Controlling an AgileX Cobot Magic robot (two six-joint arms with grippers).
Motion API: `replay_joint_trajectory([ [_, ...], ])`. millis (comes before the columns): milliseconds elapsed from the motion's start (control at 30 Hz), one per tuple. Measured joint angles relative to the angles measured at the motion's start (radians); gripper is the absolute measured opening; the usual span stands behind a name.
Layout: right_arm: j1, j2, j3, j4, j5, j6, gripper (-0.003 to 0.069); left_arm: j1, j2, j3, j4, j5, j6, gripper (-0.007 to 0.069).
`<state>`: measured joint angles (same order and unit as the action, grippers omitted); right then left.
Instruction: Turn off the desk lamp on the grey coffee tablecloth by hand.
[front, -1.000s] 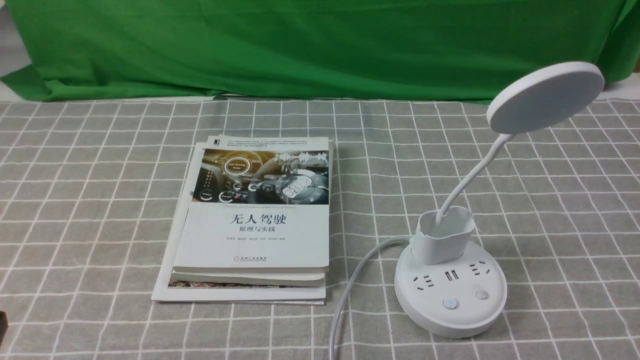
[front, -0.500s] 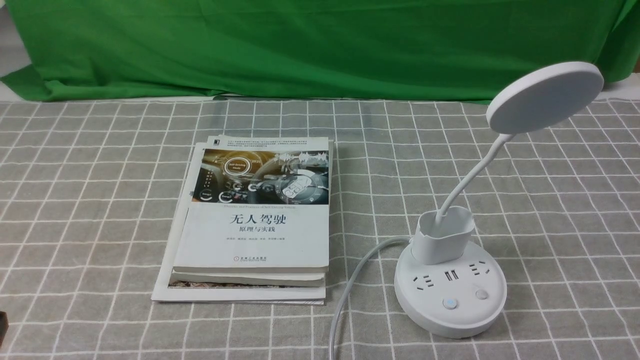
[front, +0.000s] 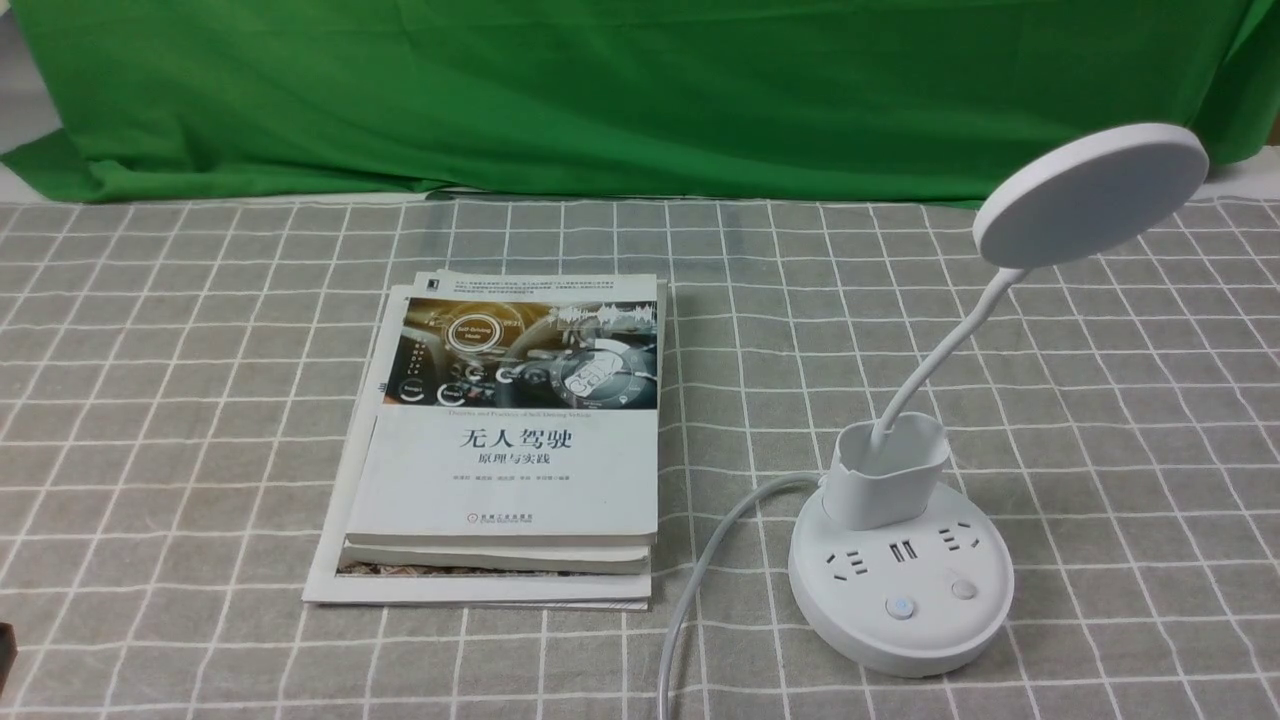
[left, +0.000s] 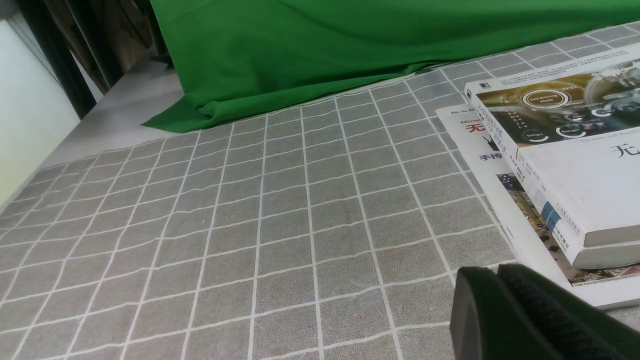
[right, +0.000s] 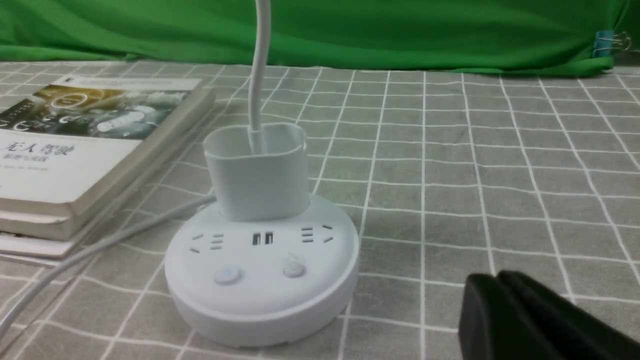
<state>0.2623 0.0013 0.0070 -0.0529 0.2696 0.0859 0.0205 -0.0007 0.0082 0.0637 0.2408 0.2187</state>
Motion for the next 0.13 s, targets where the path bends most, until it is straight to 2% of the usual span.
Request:
replay_joint_trajectory([
  [133, 0.000, 0.000, 0.000, 0.000, 0.000, 0.000, 0.0043, 0.000, 0.000, 0.000, 0.000, 0.000, 0.000, 0.0020],
])
